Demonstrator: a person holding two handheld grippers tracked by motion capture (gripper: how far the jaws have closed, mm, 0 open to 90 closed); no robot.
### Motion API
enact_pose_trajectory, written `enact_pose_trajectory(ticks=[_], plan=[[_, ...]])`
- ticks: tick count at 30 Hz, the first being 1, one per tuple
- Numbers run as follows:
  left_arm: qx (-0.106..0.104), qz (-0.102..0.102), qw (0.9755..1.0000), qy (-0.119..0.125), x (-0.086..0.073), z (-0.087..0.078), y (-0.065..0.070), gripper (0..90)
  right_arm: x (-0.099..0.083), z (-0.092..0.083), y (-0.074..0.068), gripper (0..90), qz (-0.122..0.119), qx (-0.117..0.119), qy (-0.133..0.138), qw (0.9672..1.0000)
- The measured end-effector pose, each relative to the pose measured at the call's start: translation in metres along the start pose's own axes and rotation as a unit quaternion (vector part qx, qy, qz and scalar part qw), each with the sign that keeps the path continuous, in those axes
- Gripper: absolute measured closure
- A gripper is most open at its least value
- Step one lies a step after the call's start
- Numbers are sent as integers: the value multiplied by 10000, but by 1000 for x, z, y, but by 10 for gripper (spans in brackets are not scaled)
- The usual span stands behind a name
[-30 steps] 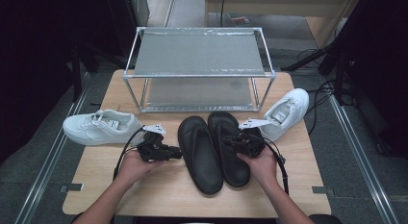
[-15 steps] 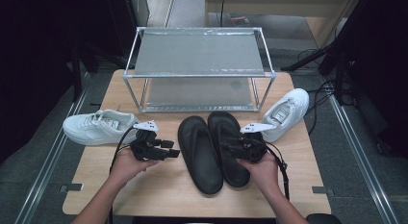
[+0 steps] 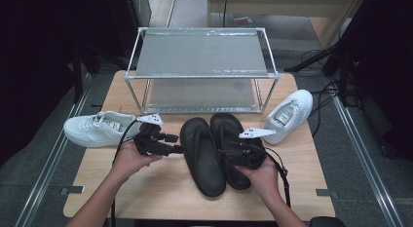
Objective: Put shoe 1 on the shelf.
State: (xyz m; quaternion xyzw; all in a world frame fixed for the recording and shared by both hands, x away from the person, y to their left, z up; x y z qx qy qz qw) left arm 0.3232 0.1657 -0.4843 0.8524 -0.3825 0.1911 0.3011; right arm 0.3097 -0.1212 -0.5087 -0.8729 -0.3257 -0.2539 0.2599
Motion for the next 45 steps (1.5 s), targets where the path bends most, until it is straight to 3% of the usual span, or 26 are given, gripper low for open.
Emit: enact_pose_trajectory(ticks=[11, 14, 18, 23, 25, 31, 38, 45], plan=[[37, 334, 9993, 132, 48, -21, -2, 707, 0, 3, -1, 474, 0, 25, -35, 10000], [81, 186, 9997, 148, 62, -28, -9, 779, -1, 3, 0, 472, 3, 4, -23, 10000], [172, 316, 9992, 164, 78, -36, -14, 885, -1, 3, 1, 456, 30, -19, 6, 10000], [316, 429, 9985, 159, 97, -45, -22, 900, -2, 5, 1, 444, 78, -49, -4, 10000], [231, 415, 9987, 208, 103, -47, -26, 900, -3, 5, 0, 439, 92, -87, 7, 9999], [280, 471, 9979, 334, 125, -59, -38, 900, -2, 9, 1, 427, 212, -149, 117, 9996], [357, 673, 9965, 331, 149, -68, -45, 895, -2, 20, 0, 407, 344, -300, 0, 9990], [440, 642, 9962, 386, 171, -78, -60, 894, -2, 33, -2, 419, 368, -423, -82, 9984]])
Point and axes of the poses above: each handheld gripper's, and its own axes: z roughly forward along the jaws, x roughly out of its top, y roughly to its right, the point moved 3 cm from there along z, roughly forward along the jaws, and after that the axes turned 12 degrees about -y, right-handed, at the moved point
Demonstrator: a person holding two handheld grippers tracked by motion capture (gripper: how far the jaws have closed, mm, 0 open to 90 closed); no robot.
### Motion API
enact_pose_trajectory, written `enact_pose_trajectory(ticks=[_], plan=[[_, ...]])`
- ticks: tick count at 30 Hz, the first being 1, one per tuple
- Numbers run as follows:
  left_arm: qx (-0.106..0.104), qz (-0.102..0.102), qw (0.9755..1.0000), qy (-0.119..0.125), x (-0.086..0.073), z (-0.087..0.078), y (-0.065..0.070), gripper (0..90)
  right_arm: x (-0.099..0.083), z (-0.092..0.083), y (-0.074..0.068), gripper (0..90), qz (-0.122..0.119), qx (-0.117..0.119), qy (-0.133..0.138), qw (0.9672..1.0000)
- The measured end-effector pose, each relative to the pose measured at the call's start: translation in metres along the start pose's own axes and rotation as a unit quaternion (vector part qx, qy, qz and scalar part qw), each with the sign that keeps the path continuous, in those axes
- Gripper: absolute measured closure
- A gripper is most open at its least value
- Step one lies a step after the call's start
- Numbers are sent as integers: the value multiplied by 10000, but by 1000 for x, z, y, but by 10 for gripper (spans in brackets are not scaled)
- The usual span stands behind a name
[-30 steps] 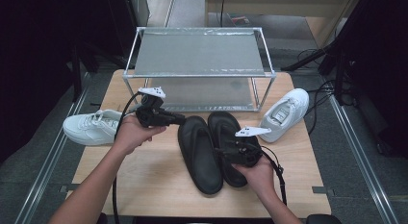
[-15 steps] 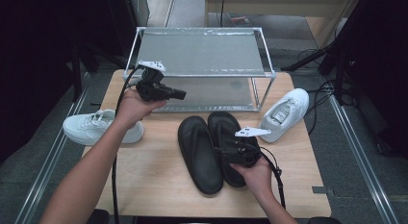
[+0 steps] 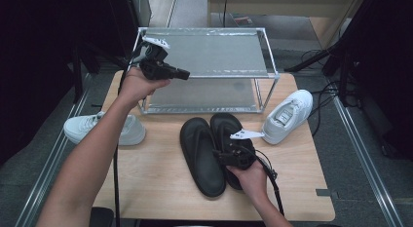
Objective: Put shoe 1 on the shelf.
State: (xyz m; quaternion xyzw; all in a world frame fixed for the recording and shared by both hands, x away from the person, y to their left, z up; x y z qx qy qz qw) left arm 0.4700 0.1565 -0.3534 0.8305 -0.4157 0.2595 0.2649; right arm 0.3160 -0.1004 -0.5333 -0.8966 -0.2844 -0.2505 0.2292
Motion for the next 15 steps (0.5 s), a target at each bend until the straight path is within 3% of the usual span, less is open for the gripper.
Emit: enact_pose_trajectory(ticks=[7, 15], plan=[[128, -15, 9999, -96, 15, 10, -20, 886, 2, 12, -6, 432, -124, -216, -133, 9996], [216, -59, 9992, -323, 14, 27, -32, 889, 8, 19, -10, 478, -103, -530, -48, 9985]])
Point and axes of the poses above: each handheld gripper's, and its own axes: z roughly forward along the jaws, x roughly out of its top, y roughly to its right, the point moved 3 cm from there along z, roughly forward along the jaws, and after that the axes turned 12 degrees about -y, right-handed, at the moved point
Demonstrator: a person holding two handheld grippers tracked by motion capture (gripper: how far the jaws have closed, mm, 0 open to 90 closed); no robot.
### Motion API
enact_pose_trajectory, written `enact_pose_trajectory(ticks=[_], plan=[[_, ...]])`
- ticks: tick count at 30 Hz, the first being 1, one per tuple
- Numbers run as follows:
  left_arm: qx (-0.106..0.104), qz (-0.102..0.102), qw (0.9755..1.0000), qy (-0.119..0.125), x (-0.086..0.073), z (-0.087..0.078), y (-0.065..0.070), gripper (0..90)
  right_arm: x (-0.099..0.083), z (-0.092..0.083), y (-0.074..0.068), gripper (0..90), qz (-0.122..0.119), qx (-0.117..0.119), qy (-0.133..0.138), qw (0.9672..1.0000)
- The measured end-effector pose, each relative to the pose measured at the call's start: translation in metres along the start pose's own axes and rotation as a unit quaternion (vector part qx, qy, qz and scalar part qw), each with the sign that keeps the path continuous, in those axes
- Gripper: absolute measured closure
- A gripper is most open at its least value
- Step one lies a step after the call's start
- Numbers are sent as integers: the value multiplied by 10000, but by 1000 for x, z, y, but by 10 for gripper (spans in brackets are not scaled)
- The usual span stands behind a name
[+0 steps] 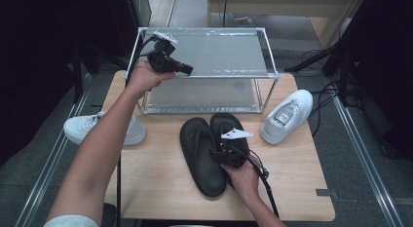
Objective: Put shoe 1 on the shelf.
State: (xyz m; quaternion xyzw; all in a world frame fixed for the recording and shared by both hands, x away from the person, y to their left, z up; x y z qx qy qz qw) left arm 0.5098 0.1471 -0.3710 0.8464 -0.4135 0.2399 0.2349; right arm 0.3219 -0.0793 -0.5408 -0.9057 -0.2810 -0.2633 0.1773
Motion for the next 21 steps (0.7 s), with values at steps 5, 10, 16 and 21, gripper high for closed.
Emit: enact_pose_trajectory(ticks=[5, 10, 16, 21], plan=[[48, -41, 10000, -18, 0, 4, -1, 888, 1, 0, 1, 539, -23, -61, -28, 10000], [150, -29, 9999, -37, 0, 5, 0, 891, 2, 0, 1, 636, 72, -52, -41, 10000], [214, -3, 9997, -73, 0, 5, 1, 892, 3, -2, 4, 696, 327, 10, -99, 9994], [208, -23, 9997, -86, 0, 5, 1, 891, 4, -7, 11, 763, 490, 132, -110, 9986]])
Point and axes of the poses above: each handheld gripper's, and its own axes: z roughly forward along the jaws, x roughly out of its top, y roughly to its right, the point moved 3 cm from there along z, roughly forward along the jaws, and after that the axes turned 12 degrees about -y, right-handed, at the moved point
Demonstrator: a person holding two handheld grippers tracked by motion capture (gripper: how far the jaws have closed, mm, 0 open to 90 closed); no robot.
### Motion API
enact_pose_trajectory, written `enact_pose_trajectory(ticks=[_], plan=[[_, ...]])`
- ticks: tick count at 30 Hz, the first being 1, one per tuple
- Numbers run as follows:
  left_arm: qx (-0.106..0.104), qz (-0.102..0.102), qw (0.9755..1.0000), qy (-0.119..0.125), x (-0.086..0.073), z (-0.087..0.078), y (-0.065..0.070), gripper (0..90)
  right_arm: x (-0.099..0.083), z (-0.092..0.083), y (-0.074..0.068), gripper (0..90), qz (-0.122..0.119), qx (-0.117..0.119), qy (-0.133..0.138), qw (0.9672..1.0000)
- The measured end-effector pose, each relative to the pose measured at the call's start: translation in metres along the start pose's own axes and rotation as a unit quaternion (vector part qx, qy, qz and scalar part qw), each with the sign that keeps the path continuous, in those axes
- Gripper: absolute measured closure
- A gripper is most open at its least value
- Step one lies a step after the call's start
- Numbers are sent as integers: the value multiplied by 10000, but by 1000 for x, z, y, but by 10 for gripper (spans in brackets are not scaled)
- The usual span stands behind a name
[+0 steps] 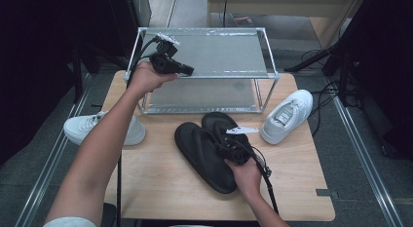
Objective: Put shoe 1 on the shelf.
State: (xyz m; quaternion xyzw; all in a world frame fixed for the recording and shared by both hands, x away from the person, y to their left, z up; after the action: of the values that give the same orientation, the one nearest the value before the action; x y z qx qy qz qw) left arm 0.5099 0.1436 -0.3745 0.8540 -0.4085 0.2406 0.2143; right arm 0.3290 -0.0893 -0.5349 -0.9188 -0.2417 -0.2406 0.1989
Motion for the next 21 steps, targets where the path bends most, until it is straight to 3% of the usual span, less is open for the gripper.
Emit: enact_pose_trajectory(ticks=[2, 10, 21], plan=[[-11, -17, 10000, -2, 0, 0, 0, 891, 2, -2, 0, 764, -107, -16, 12, 9999], [42, -96, 9999, -11, 0, 0, 2, 891, 30, -6, 3, 766, -135, 12, 255, 9996], [85, -106, 9999, 7, 0, 1, 3, 892, 83, 19, 7, 766, -160, 114, 512, 9985]])
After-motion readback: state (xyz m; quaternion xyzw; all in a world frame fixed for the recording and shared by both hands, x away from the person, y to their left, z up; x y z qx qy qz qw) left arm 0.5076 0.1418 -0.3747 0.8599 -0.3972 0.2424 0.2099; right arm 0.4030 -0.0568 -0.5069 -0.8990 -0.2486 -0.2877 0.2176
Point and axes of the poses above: each handheld gripper's, and its own axes: z roughly forward along the jaws, x roughly out of its top, y roughly to its right, the point moved 3 cm from there along z, roughly forward along the jaws, and after that the axes turned 12 degrees about -y, right-handed, at the moved point
